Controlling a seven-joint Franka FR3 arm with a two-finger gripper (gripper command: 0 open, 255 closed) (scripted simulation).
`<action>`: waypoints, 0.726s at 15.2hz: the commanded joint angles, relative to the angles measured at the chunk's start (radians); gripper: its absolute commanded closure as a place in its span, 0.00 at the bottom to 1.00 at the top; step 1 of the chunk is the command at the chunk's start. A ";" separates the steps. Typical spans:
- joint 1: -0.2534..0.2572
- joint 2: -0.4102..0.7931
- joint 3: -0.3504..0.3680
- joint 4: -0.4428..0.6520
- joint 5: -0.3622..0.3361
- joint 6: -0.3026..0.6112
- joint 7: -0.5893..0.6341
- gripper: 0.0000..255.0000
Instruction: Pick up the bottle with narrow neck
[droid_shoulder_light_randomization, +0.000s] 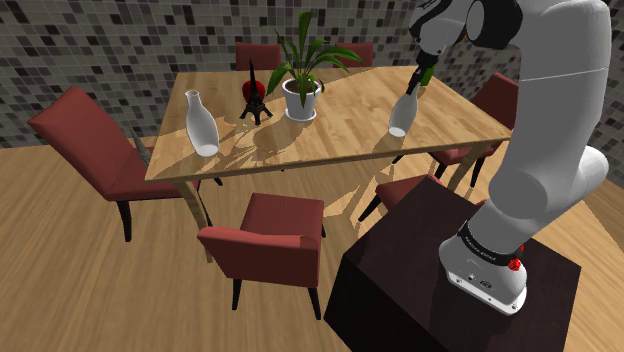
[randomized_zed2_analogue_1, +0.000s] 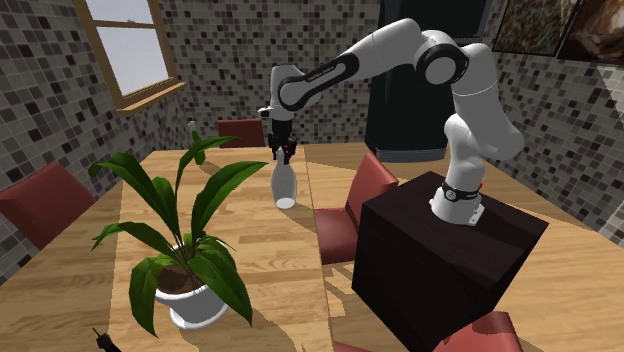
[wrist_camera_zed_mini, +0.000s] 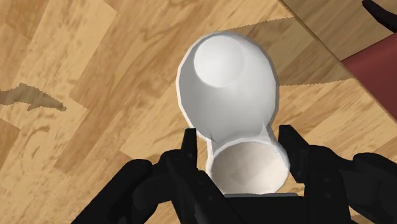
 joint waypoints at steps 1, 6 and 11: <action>-0.001 0.002 0.000 0.000 0.001 0.001 -0.001 1.00; -0.001 0.001 0.000 0.000 0.001 0.001 -0.001 1.00; 0.002 -0.010 -0.005 0.009 -0.008 -0.017 0.006 1.00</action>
